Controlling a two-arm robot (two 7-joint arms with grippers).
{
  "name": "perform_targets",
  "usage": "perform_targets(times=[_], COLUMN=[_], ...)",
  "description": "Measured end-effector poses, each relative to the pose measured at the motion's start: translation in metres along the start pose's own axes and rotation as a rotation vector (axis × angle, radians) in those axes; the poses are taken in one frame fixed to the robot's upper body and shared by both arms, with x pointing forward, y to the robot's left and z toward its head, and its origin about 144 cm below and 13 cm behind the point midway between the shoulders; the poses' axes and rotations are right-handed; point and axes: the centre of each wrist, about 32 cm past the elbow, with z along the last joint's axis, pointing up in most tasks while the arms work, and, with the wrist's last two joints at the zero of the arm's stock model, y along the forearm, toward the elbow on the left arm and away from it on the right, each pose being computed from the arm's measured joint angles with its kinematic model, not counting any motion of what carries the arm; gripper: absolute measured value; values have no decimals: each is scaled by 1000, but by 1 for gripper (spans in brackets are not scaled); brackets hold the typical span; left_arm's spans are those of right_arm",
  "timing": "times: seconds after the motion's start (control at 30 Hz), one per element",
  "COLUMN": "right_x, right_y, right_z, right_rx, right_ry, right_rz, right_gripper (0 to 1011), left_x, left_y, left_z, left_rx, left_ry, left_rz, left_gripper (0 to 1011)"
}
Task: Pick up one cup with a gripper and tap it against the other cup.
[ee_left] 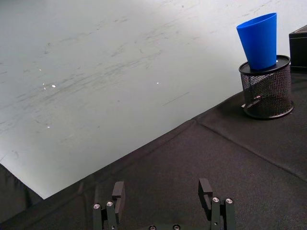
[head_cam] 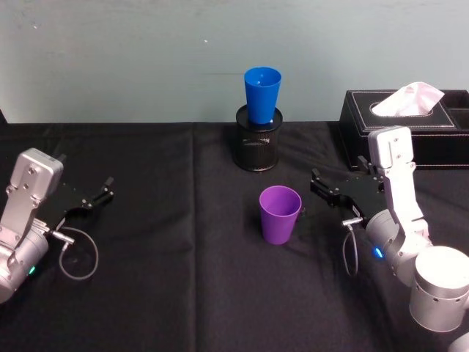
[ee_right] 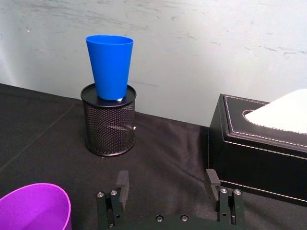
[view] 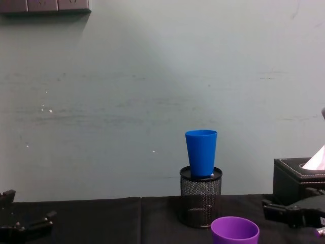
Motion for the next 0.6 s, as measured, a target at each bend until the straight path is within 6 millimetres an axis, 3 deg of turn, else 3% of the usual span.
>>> perform_targets(times=[0.6], right_x=[0], right_y=[0], right_z=[0], right_rx=[-1], right_ry=[-1], right_rz=[-2], right_gripper=[1000], left_x=[0], left_y=[0], left_z=[0], left_rx=[0], left_ry=[0], left_rz=[0], left_gripper=[1000])
